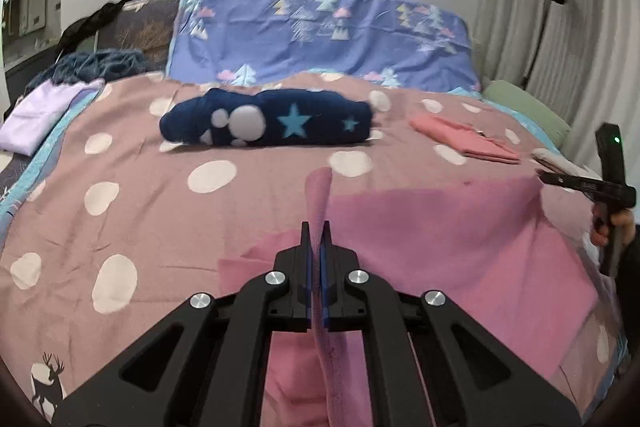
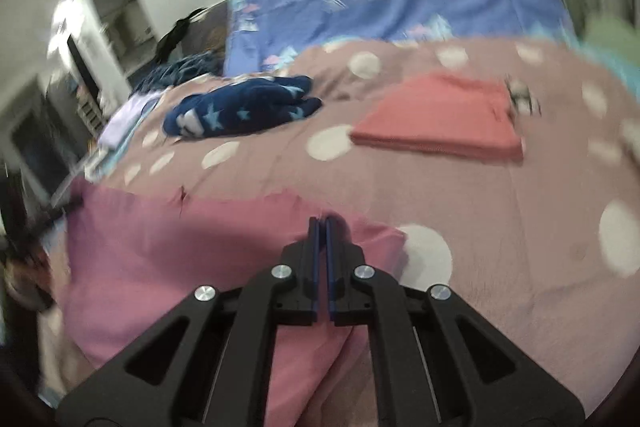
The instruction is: Fold small clothes
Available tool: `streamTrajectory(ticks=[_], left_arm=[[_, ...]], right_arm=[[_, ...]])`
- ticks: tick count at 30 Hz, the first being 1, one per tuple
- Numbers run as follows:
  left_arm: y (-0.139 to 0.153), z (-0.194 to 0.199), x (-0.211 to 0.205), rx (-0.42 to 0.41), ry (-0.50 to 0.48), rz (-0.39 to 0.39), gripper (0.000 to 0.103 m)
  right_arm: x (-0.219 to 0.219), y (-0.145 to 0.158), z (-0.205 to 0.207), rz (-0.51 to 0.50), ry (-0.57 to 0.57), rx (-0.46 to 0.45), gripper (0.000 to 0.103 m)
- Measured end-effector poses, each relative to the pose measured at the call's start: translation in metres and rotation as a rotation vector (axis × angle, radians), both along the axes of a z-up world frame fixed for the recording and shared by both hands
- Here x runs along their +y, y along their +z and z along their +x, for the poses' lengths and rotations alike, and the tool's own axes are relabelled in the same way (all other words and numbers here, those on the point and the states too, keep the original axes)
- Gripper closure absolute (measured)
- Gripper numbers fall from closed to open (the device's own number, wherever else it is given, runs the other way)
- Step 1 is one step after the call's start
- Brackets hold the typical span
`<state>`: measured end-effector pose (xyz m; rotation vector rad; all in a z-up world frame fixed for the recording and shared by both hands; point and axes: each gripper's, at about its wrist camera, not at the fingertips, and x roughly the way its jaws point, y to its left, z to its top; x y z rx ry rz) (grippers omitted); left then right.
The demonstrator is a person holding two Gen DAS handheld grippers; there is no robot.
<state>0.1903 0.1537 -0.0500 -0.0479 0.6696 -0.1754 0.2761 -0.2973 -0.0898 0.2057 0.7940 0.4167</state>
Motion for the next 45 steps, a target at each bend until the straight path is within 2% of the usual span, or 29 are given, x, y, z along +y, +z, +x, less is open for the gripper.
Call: streamTrajectory(ticks=[3,6,9,12,15,16,17,18,20,22,25,28,30,32,33,36,38,41,43,45], left_arm=[[-0.030,0.020,0.005,0.088,0.017,0.004,0.100],[-0.049,0.028,0.005,0.123,0.030,0.010,0.100],[-0.039,0.024,0.007,0.080,0.037,-0.025,0.100],[-0.014,0.020,0.006,0.004,0.027,-0.008,0.100],[-0.011,0.035,0.005,-0.004,0.035,0.018,0.100],[-0.018,0.043,0.004,0.010,0.042,0.037,0.098],[-0.028,0.052,0.001,0.021,0.061,0.085,0.095],[-0.039,0.057,0.000,0.042,0.080,0.128,0.085],[-0.063,0.063,0.001,0.128,0.085,0.154,0.068],[-0.075,0.058,0.000,0.164,0.080,0.162,0.067],[-0.065,0.049,-0.003,0.140,0.091,0.174,0.053],[-0.041,0.035,-0.025,0.097,0.078,0.227,0.052],[-0.022,0.016,-0.058,0.059,-0.010,0.230,0.049],[-0.013,-0.006,-0.093,0.036,-0.118,0.201,0.037],[-0.012,-0.023,-0.127,0.035,-0.221,0.181,0.037],[-0.027,-0.056,-0.201,0.076,-0.436,0.146,0.037],[-0.040,-0.074,-0.244,0.096,-0.537,0.150,0.037],[-0.062,-0.102,-0.306,0.094,-0.675,0.235,0.037],[-0.071,-0.114,-0.333,0.085,-0.713,0.295,0.033],[-0.077,-0.118,-0.347,0.075,-0.714,0.328,0.026]], right_arm=[[-0.001,-0.012,0.006,0.009,-0.010,0.045,0.100],[0.000,-0.017,0.006,0.031,-0.015,0.048,0.100],[-0.001,-0.007,0.005,0.077,-0.036,0.019,0.100],[-0.001,0.013,0.002,0.115,-0.055,-0.045,0.100],[0.003,0.015,0.016,0.047,-0.132,-0.063,0.099],[0.004,0.008,0.025,0.032,-0.152,-0.041,0.094],[0.004,-0.002,0.033,0.025,-0.167,-0.003,0.083],[0.002,-0.010,0.035,0.028,-0.181,0.027,0.080],[-0.007,-0.024,0.033,0.063,-0.200,0.068,0.079],[-0.019,-0.034,0.025,0.097,-0.203,0.084,0.077],[-0.039,-0.043,0.019,0.145,-0.213,0.113,0.071],[-0.051,-0.052,0.017,0.251,-0.179,0.148,0.069],[-0.051,-0.057,0.017,0.279,-0.145,0.148,0.067],[-0.049,-0.059,0.015,0.280,-0.116,0.151,0.067],[-0.048,-0.059,0.014,0.279,-0.103,0.149,0.067],[-0.048,-0.059,0.012,0.298,-0.061,0.156,0.063],[-0.048,-0.059,0.012,0.306,-0.034,0.158,0.062],[-0.049,-0.059,0.009,0.311,-0.027,0.143,0.061],[-0.049,-0.058,0.007,0.321,-0.013,0.123,0.059],[-0.048,-0.057,0.006,0.319,0.012,0.111,0.057]])
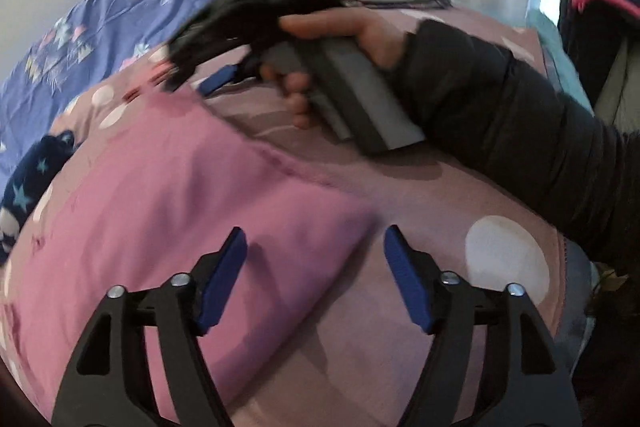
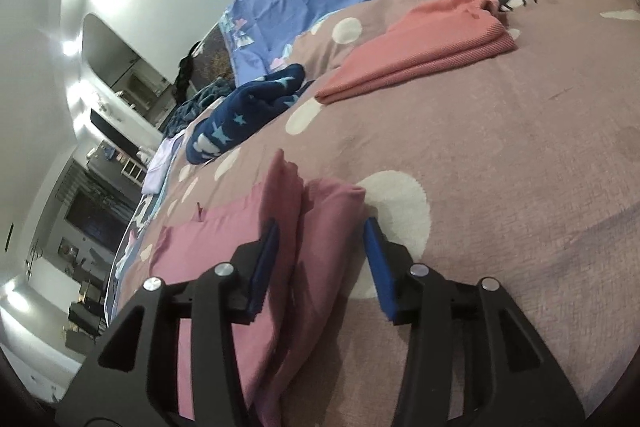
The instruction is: Fold small clothes
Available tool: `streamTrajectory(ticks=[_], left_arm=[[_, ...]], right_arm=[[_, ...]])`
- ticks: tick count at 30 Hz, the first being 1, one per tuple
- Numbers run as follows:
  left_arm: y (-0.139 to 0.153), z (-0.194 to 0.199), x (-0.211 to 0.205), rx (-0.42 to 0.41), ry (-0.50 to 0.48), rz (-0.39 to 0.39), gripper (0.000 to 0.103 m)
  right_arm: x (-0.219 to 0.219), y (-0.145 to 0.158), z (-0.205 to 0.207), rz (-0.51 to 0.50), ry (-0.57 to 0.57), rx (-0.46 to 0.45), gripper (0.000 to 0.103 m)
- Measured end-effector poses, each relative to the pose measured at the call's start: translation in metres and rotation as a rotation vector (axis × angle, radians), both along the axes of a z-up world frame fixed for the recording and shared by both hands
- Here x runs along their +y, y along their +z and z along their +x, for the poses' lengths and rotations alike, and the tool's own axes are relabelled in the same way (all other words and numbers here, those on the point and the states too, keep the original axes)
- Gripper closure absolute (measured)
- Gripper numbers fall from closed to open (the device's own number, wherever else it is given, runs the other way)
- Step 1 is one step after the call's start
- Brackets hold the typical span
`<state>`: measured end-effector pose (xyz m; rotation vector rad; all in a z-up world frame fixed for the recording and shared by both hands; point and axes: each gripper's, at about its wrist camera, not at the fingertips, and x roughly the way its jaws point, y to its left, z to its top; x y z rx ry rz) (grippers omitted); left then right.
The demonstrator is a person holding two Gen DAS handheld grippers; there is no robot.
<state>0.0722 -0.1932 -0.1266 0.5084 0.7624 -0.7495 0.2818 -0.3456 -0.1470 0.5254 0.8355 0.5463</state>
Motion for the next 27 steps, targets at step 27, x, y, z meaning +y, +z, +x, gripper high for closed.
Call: streamTrajectory(ticks=[27], left_arm=[[-0.013,-0.026,-0.048,-0.217,0.061,0.290,0.065]], right_arm=[[-0.004,-0.001,0.002,0.049,0.057,0.042,0.056]])
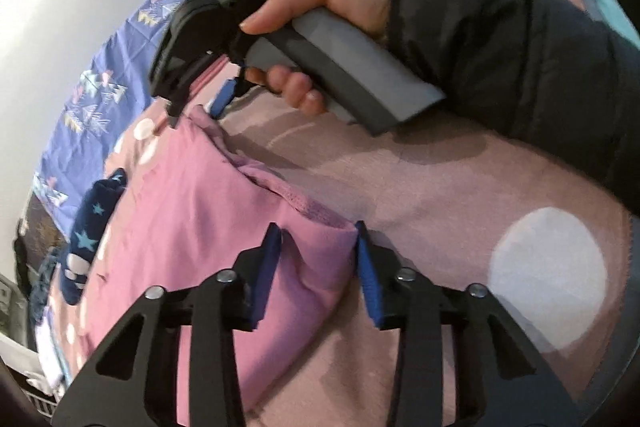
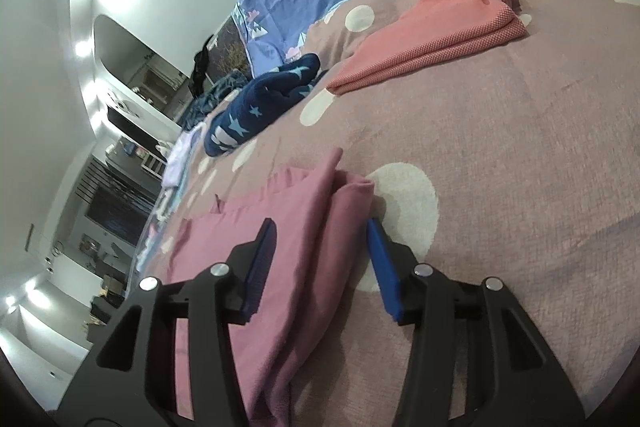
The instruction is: Fold small clothes
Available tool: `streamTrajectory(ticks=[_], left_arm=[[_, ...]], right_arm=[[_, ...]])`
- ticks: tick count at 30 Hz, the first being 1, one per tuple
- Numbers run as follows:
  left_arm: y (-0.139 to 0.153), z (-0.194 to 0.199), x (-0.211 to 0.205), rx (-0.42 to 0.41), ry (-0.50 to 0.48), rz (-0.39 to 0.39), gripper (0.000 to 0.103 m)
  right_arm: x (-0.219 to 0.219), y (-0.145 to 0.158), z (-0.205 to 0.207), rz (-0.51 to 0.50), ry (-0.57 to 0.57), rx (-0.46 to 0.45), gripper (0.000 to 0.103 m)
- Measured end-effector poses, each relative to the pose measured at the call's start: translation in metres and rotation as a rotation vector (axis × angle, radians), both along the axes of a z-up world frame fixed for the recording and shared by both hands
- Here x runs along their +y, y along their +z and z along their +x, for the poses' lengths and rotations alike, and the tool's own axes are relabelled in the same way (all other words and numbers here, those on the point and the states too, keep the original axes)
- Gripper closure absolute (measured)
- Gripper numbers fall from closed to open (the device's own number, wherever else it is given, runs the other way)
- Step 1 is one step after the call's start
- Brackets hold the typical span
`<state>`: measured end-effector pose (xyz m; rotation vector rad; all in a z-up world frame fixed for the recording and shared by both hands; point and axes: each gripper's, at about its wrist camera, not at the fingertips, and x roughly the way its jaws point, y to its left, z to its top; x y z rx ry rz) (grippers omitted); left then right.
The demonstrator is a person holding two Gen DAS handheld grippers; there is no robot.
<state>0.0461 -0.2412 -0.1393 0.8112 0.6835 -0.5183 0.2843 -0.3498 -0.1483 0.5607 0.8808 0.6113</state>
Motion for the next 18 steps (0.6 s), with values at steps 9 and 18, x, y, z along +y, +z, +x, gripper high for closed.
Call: streamTrajectory(ticks=[9,18], left_arm=[[0.006,0.024,0.021,0.206,0.028,-0.189,0.095],[0.005,0.019,0.030,0.335,-0.023,-0.317,0.097]], right_arm=[[0.017,-0.001,0.005,-0.065,0.023,-0.001,0.071],[0.008,0.005,0.007,-0.019,-0.072,-0.051,0.095]])
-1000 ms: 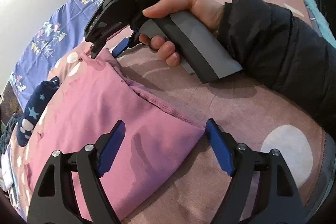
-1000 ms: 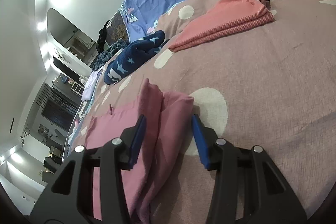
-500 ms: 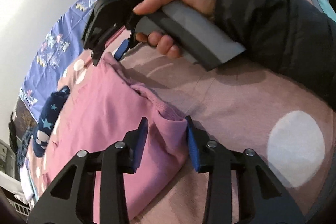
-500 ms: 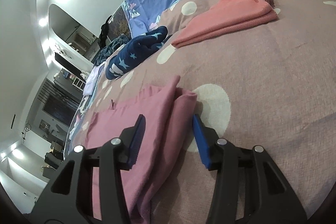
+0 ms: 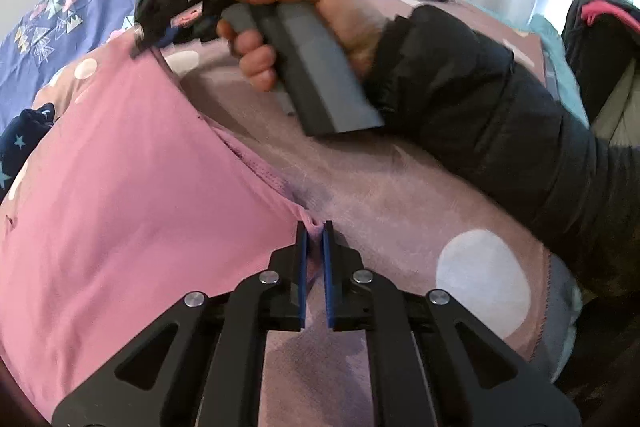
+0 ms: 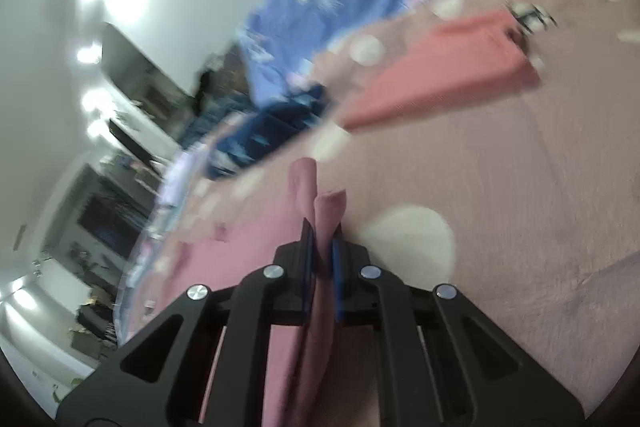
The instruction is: Fold small clothes
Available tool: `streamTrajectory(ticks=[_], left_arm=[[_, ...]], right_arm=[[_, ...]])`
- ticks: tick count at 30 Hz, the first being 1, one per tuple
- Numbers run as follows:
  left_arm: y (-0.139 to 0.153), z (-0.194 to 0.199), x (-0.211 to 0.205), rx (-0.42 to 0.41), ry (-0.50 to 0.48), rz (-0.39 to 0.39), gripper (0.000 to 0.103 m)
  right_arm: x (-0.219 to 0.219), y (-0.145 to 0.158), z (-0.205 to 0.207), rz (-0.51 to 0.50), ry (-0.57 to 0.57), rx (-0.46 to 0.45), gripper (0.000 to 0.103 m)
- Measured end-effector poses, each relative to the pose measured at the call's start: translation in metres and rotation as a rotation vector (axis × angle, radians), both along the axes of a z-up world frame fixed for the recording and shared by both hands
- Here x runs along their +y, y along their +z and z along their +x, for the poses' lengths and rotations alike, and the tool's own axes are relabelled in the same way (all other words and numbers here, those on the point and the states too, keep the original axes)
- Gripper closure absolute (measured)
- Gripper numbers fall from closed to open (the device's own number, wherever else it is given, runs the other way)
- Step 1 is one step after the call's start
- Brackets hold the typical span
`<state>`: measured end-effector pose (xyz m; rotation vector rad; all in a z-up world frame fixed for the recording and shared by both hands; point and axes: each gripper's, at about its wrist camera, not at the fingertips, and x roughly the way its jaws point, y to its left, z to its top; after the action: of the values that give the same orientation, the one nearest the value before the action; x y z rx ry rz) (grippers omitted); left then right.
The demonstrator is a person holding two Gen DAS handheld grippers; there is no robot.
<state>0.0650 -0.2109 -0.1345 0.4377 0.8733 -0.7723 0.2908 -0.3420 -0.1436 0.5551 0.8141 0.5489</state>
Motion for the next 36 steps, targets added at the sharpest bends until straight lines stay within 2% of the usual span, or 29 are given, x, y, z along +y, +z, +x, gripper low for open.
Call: streamTrajectory(ticks=[2,7,14,18,19,20,22,24,25,26,27,30,32,34,36], left_arm=[[-0.001,0.002,0.000,0.006,0.002,-0.006,0.097],[0.000,0.003,0.001,0.005,0.000,-0.009,0.097],[0.003,0.004,0.010,0.028,0.012,-0.053,0.097],[-0.001,0.005,0.009,0.024,-0.001,-0.049,0.097],[-0.001,0.005,0.009,0.022,-0.003,-0.048,0.097],[-0.001,0.004,0.009,0.019,-0.007,-0.047,0.096],[-0.002,0.005,0.009,0.018,-0.012,-0.046,0.095],[-0.003,0.007,0.010,0.033,-0.015,-0.052,0.094],[-0.003,0.009,0.010,0.044,-0.016,-0.056,0.094],[-0.004,0.011,0.011,0.055,-0.016,-0.061,0.094],[-0.005,0.013,0.011,0.065,-0.014,-0.065,0.092],[-0.006,0.014,0.011,0.061,-0.010,-0.065,0.092],[-0.007,0.012,0.010,0.052,-0.009,-0.058,0.092],[-0.007,0.011,0.008,0.044,-0.009,-0.046,0.092],[-0.008,0.009,0.006,0.031,-0.009,-0.036,0.092]], right_arm=[[-0.004,-0.014,0.007,0.011,-0.015,0.053,0.095],[-0.014,-0.005,-0.001,0.050,-0.052,-0.002,0.093],[-0.029,-0.007,0.001,0.082,-0.085,0.017,0.092],[-0.028,-0.005,0.000,0.054,-0.074,0.013,0.091],[-0.028,-0.006,0.000,0.051,-0.063,0.023,0.082],[-0.027,-0.005,-0.002,0.053,-0.054,0.029,0.066],[-0.023,-0.003,-0.004,0.049,-0.018,0.027,0.056],[-0.007,-0.003,-0.003,-0.034,0.023,0.025,0.052],[0.003,-0.005,-0.003,-0.096,0.040,0.022,0.053],[0.012,-0.005,-0.003,-0.153,0.036,0.004,0.075],[0.017,-0.005,-0.004,-0.170,0.034,-0.003,0.090],[0.014,0.008,-0.012,-0.135,-0.012,-0.090,0.095],[0.014,0.010,-0.012,-0.193,-0.051,-0.125,0.096],[0.017,-0.004,-0.002,-0.237,-0.062,-0.065,0.096],[0.010,-0.010,0.003,-0.186,-0.054,-0.027,0.095]])
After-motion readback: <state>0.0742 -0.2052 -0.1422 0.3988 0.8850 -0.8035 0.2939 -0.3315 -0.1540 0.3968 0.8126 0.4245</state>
